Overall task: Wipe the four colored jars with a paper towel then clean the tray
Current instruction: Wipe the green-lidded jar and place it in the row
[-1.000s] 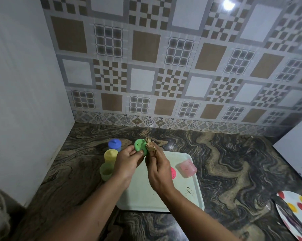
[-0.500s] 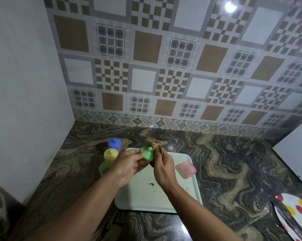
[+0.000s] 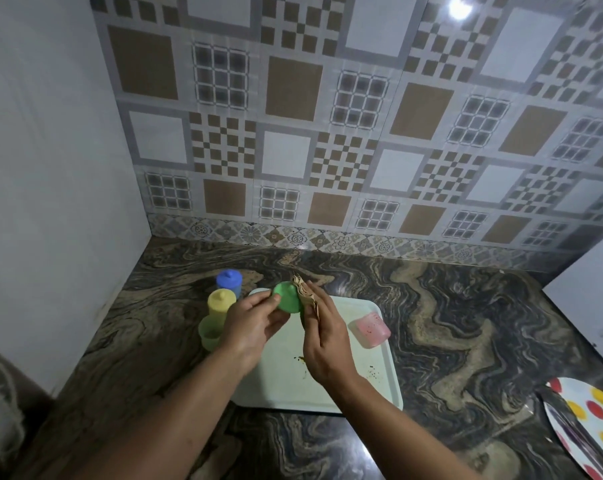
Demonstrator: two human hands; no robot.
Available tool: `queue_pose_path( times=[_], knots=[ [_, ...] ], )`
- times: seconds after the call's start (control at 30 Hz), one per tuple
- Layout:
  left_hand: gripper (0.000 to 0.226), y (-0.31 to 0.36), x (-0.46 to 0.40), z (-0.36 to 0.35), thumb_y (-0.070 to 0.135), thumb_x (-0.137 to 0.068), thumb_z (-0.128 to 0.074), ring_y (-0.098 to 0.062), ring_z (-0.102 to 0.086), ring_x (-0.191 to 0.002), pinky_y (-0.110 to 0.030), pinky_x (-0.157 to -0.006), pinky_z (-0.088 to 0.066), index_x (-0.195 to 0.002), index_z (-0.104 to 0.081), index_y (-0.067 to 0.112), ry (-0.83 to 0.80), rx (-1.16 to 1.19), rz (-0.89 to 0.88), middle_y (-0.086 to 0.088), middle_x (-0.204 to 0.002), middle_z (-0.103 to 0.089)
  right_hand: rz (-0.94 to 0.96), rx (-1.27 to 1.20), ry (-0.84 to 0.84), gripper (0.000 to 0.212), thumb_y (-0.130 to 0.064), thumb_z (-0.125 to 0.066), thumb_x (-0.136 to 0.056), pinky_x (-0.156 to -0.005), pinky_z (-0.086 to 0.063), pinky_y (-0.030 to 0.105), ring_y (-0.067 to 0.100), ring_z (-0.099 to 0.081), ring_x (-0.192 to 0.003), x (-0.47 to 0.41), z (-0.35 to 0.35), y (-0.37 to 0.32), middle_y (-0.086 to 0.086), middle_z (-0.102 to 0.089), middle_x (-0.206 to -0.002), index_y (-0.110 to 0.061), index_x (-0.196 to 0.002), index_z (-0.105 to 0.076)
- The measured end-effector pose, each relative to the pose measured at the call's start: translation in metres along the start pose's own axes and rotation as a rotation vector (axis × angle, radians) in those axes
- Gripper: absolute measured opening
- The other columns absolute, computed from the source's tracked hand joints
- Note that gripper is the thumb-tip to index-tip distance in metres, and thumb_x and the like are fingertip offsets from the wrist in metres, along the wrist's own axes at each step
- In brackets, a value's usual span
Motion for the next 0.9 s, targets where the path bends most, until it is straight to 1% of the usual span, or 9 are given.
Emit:
queue_pose_path(
  times=[0.1,0.2,0.4,0.53,0.63,0.7,0.77,0.83,0.9],
  knots=[
    [0.018,0.004,0.011,-0.004,0.000,-0.097,-0.057,-0.027,-0.074,-0.089,-0.040,-0.092,-0.058,-0.112,-0.068,-0.002,-0.181,-0.090,0.113,-0.018,-0.100,-0.076,-0.083,-0.083,-0.050,0.039,-0.019,-0.038,-0.110,-0.113,-0.048,0.037,0.013,-0.062,-0.131,-0.005,0.008,0.003,-0.004,-0.070,-0.134,-0.018,-0.135,-0.067],
    [0.021,0.004,0.012,0.008,0.003,-0.099,-0.056,-0.028,-0.074,-0.091,-0.040,-0.085,-0.060,-0.117,-0.065,-0.002,-0.123,-0.088,0.156,-0.020,-0.104,-0.075,-0.342,-0.326,-0.272,0.039,-0.026,-0.037,-0.114,-0.106,-0.055,0.049,0.021,-0.066,-0.122,-0.016,0.011,0.006,0.003,-0.074,-0.128,-0.026,-0.129,-0.073],
    [0.023,0.000,0.012,0.020,0.005,-0.101,-0.054,-0.030,-0.073,-0.094,-0.041,-0.087,-0.058,-0.120,-0.064,-0.002,-0.036,-0.148,0.127,-0.022,-0.109,-0.074,0.117,0.034,-0.166,0.042,-0.025,-0.040,-0.110,-0.110,-0.051,0.036,0.012,-0.062,-0.129,0.024,0.022,0.003,-0.005,-0.055,-0.153,-0.020,-0.147,-0.059],
    [0.014,-0.007,0.030,0.003,0.003,-0.100,-0.055,-0.024,-0.074,-0.085,-0.036,-0.083,-0.061,-0.106,-0.068,0.002,-0.144,-0.307,0.169,-0.015,-0.093,-0.077,-0.171,-0.132,-0.230,0.036,-0.019,-0.040,-0.113,-0.094,-0.052,0.028,-0.001,-0.068,-0.110,0.014,0.017,0.002,-0.001,-0.072,-0.132,-0.013,-0.133,-0.069],
    [0.015,-0.011,0.037,0.000,0.004,-0.100,-0.056,-0.023,-0.073,-0.085,-0.030,-0.072,-0.062,-0.109,-0.068,0.003,-0.055,-0.342,0.142,-0.017,-0.098,-0.076,-0.385,-0.361,-0.382,0.042,-0.029,-0.037,-0.115,-0.089,-0.061,0.040,0.014,-0.070,-0.116,0.001,0.025,0.007,0.001,-0.075,-0.129,-0.017,-0.128,-0.074],
    [0.018,-0.010,0.035,0.001,0.006,-0.100,-0.057,-0.026,-0.070,-0.093,-0.028,-0.069,-0.061,-0.114,-0.068,0.001,0.045,-0.386,0.091,-0.021,-0.108,-0.072,-0.241,-0.283,-0.285,0.040,-0.034,-0.039,-0.112,-0.103,-0.057,0.047,0.016,-0.066,-0.126,0.008,0.036,0.007,-0.004,-0.073,-0.133,-0.023,-0.130,-0.073],
    [0.019,-0.010,0.035,0.000,0.005,-0.099,-0.058,-0.026,-0.069,-0.093,-0.028,-0.070,-0.060,-0.114,-0.069,0.001,0.092,-0.418,0.041,-0.019,-0.105,-0.073,0.007,-0.118,-0.223,0.035,-0.025,-0.042,-0.112,-0.112,-0.050,0.036,0.011,-0.061,-0.132,0.025,0.043,0.002,-0.003,-0.068,-0.138,-0.023,-0.133,-0.070],
    [0.015,-0.011,0.039,-0.006,0.003,-0.099,-0.059,-0.021,-0.070,-0.087,-0.026,-0.070,-0.060,-0.106,-0.071,0.006,0.074,-0.466,-0.026,-0.008,-0.092,-0.076,0.064,-0.005,-0.232,0.031,-0.019,-0.044,-0.110,-0.095,-0.056,0.029,0.009,-0.071,-0.107,0.032,0.044,0.004,0.001,-0.073,-0.121,-0.018,-0.126,-0.070],
    [0.013,-0.015,0.047,-0.012,0.004,-0.098,-0.060,-0.016,-0.072,-0.083,-0.026,-0.068,-0.060,-0.098,-0.070,0.012,0.051,-0.474,-0.058,-0.002,-0.086,-0.077,-0.165,0.017,-0.254,0.031,-0.026,-0.043,-0.109,-0.075,-0.056,0.034,0.012,-0.067,-0.076,0.023,0.043,0.014,0.001,-0.073,-0.090,-0.014,-0.102,-0.071]
  ],
)
Point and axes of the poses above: each hand's wrist, its own x-axis away from the middle knuckle, its own z-axis out of the back of the hand, y = z × x, the point moved 3 cm from there along -x, towards the middle knuckle
